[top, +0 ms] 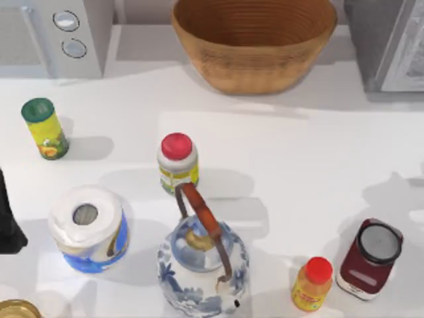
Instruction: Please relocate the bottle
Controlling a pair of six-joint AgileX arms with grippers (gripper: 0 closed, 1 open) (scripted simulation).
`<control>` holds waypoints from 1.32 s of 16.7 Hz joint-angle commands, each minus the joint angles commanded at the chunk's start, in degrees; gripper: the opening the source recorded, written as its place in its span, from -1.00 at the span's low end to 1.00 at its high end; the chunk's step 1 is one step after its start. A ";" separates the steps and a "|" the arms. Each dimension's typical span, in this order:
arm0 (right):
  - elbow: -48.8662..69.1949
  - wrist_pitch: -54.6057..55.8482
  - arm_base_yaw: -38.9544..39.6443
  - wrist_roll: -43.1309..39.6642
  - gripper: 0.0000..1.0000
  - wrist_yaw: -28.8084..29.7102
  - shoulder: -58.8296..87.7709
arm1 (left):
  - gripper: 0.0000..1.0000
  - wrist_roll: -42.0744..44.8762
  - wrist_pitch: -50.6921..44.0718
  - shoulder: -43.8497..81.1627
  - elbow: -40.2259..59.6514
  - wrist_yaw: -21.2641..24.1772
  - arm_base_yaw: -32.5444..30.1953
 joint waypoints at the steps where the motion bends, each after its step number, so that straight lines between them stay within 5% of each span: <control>1: -0.14 0.02 -0.14 0.13 -1.00 0.08 -0.14 | 1.00 0.00 0.00 0.00 0.00 0.00 0.00; 19: 10.77 9.60 1.89 0.52 -1.00 2.39 20.31 | 1.00 0.00 0.00 0.00 0.00 0.00 0.00; 22: 10.77 9.60 1.89 0.52 -0.55 2.39 20.31 | 1.00 0.00 0.00 0.00 0.00 0.00 0.00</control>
